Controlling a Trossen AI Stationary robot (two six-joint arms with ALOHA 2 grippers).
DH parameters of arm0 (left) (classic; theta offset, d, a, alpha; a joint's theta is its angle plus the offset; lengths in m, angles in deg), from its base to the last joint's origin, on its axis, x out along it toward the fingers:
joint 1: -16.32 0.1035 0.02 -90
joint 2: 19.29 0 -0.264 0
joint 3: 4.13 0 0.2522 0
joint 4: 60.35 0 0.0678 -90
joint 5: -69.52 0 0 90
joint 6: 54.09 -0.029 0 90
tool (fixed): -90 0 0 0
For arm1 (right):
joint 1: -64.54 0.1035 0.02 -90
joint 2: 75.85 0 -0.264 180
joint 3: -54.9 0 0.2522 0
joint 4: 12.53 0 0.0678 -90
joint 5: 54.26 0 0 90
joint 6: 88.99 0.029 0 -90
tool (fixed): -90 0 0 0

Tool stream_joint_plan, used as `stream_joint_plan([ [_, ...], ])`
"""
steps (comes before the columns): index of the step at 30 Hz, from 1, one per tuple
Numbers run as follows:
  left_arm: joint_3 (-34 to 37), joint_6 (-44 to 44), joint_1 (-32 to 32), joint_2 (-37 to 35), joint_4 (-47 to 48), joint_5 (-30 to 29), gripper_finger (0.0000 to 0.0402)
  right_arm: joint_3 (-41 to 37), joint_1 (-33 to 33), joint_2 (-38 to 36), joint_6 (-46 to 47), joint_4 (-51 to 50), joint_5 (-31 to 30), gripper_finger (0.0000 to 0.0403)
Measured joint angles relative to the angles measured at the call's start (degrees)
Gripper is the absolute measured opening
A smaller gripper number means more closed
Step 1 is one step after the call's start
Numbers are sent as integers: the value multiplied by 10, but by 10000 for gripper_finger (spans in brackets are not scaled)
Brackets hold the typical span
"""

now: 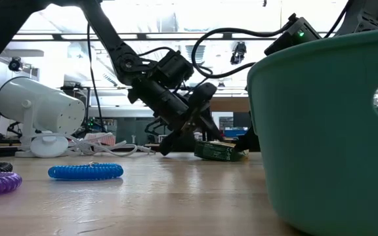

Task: Pick & Place Office Desk Supplies
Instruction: Put the crayon box into the green bin

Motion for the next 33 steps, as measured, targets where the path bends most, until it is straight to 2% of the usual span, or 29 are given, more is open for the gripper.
stream_joint_plan([
  [7, 0, 64, 1, 9, -10, 0, 320, 0, 0, 0, 0, 1, 0, 68],
  [12, 0, 66, 5, 9, -12, 41, 352, 0, 0, 0, 0, 5, -1, 68],
  [16, -2, 61, 6, 11, -13, 96, 363, -1, 0, 1, 0, 7, -1, 68],
  [27, -6, 56, 3, 12, -11, 104, 365, -1, 0, 1, 0, 14, 0, 68],
  [33, -6, 55, 2, 12, -12, 104, 367, -2, -1, 4, -19, 53, 1, 68],
])
